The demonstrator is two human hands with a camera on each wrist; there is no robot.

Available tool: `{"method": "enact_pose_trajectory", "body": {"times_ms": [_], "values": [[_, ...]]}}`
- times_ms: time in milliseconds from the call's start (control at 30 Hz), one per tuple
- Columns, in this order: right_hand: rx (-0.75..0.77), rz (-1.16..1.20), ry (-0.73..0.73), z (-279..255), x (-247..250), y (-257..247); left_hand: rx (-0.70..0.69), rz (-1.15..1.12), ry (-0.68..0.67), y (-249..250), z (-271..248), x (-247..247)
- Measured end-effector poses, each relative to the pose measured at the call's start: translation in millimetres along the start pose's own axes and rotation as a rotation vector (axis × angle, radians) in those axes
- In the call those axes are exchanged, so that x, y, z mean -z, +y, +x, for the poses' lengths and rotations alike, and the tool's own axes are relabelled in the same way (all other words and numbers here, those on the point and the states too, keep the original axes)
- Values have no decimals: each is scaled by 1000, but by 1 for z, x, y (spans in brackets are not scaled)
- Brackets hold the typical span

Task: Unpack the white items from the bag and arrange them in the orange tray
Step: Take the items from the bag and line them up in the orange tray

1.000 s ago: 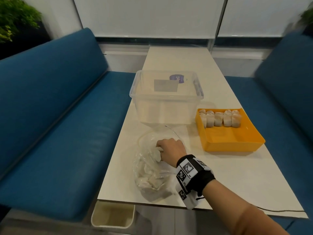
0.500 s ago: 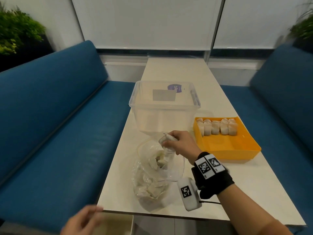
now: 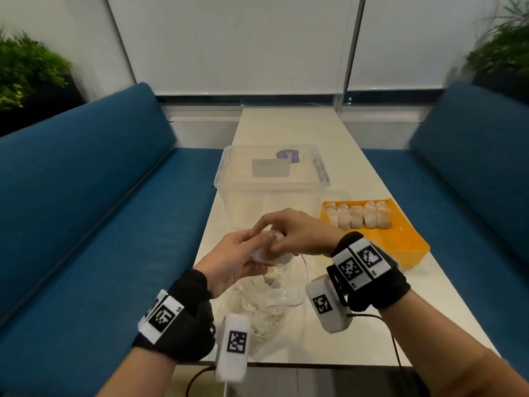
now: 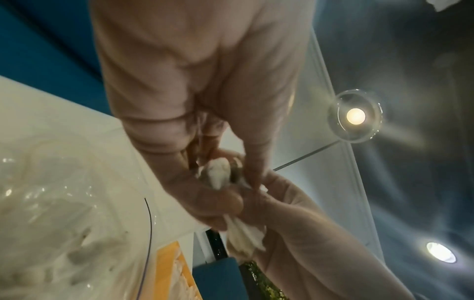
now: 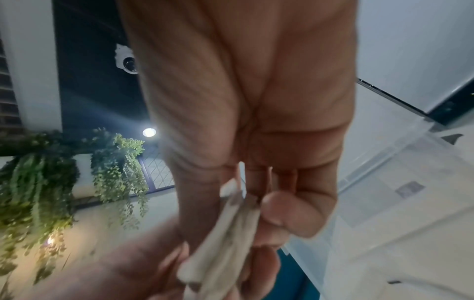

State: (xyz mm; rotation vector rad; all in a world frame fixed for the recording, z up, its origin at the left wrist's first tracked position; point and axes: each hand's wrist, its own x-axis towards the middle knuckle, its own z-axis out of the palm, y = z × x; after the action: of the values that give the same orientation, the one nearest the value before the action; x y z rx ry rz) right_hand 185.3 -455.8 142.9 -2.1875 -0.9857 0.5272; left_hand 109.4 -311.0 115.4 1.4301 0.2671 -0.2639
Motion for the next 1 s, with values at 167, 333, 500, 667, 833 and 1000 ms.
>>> {"method": "enact_pose_trajectory", "body": {"times_ms": [167,333,500,667,833,1000], "values": [[-127,184,241,-9,0,5,-83,-290,93,-5,11,2],[-193,446,366,-13,-10,11,-95,-513,118,-5,9,-4],[-108,382,423,-11,7,4,8,-684,-7,-1,2,-4],[-8,311,362,-9,27,-10,147,-897,-176,11,1,1],[77,313,341,-8,39,-17,105,-776,-208,24,1,-2],[24,402,419,-8,47,-15,-176,-434,-18,29,8,-4]]}}
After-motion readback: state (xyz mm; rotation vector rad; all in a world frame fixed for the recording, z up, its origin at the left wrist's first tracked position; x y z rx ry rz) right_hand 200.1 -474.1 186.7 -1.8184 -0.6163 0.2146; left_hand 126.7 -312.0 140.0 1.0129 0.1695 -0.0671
